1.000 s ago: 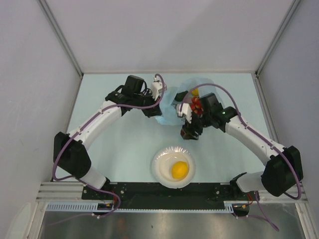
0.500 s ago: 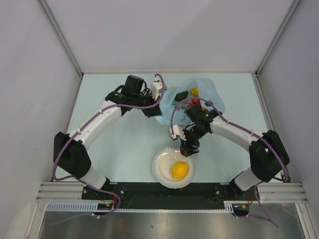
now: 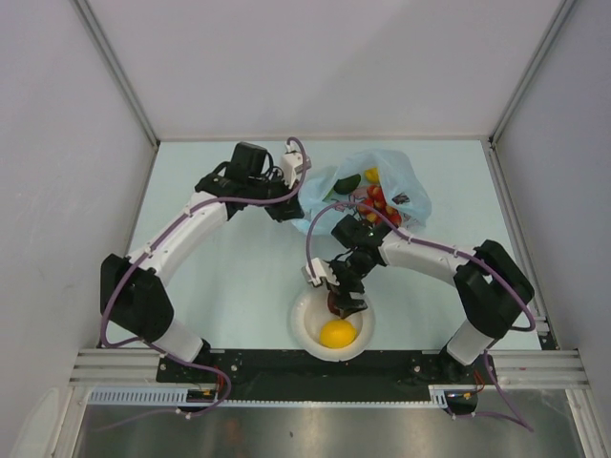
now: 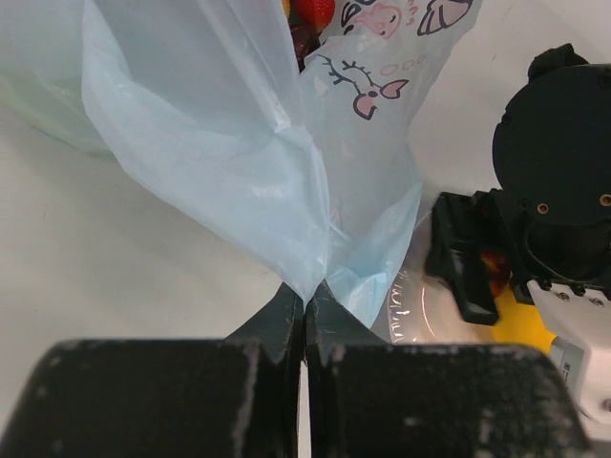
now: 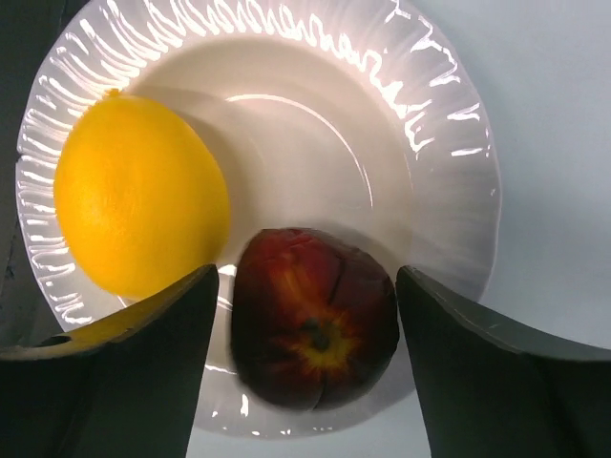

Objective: Take the fake fruits out of the plastic bag

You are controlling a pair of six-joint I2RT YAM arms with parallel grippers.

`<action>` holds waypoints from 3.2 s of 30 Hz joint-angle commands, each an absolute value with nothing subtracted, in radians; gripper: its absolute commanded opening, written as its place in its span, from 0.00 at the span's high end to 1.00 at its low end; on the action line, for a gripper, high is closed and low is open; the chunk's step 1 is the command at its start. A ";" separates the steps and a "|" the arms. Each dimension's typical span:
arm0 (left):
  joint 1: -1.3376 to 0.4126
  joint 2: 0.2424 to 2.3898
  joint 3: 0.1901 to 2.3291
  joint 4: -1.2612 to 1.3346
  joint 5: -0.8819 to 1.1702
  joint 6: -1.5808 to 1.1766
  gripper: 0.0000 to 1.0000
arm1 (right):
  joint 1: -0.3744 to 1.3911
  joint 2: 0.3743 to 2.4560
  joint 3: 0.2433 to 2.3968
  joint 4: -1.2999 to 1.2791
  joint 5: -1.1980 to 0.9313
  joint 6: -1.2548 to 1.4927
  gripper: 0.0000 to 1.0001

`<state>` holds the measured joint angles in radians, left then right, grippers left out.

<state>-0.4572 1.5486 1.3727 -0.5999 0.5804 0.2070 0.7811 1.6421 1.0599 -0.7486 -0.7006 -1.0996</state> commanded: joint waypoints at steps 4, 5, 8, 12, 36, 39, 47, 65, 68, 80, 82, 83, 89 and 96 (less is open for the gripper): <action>-0.437 1.485 1.335 -0.558 0.630 0.175 1.00 | 0.792 1.542 1.065 -0.563 -0.686 -0.990 0.00; -0.436 1.483 1.332 -0.551 0.635 0.169 1.00 | 0.779 1.519 1.068 -0.552 -0.674 -0.980 0.01; -0.436 1.480 1.325 -0.540 0.647 0.146 1.00 | 0.732 1.408 1.081 -0.517 -0.657 -0.905 0.00; -0.436 1.467 1.327 -0.532 0.653 0.137 1.00 | 0.683 1.251 1.094 -0.479 -0.600 -0.798 0.02; -0.468 1.364 1.117 -0.564 0.655 0.132 1.00 | 0.566 1.477 0.939 -0.095 -0.181 -0.470 0.80; -0.469 1.344 1.083 -0.571 0.640 0.140 1.00 | 0.545 1.500 0.948 -0.019 -0.140 -0.449 0.80; -0.469 1.393 1.213 -0.736 0.680 0.277 1.00 | 0.492 1.707 1.133 0.058 -0.115 -0.399 0.71; -0.471 1.436 1.262 -0.733 0.499 0.290 1.00 | 0.489 1.859 1.278 -0.216 -0.124 -0.439 0.20; -0.471 1.437 1.262 -0.733 0.492 0.295 1.00 | 0.500 1.888 1.278 -0.267 -0.092 -0.463 0.19; -0.471 1.470 1.292 -0.716 0.497 0.287 1.00 | 0.488 1.864 1.287 -0.239 -0.097 -0.469 0.42; -0.471 1.471 1.296 -0.707 0.502 0.276 1.00 | 0.483 1.815 1.287 -0.245 -0.126 -0.454 0.44; -0.471 1.482 1.298 -0.704 0.508 0.275 1.00 | 0.476 1.749 1.289 -0.252 -0.147 -0.443 0.44; -0.471 1.523 1.345 -0.696 0.529 0.253 1.00 | 0.472 1.559 1.285 -0.392 -0.319 -0.428 0.45; -0.471 1.554 1.396 -0.686 0.534 0.232 1.00 | 0.495 1.298 1.102 -0.537 -0.504 -0.579 0.48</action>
<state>-0.4683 1.5478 1.3380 -0.7162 0.5079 0.2535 0.4751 1.4178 1.2274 -0.4145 -0.3504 -0.4583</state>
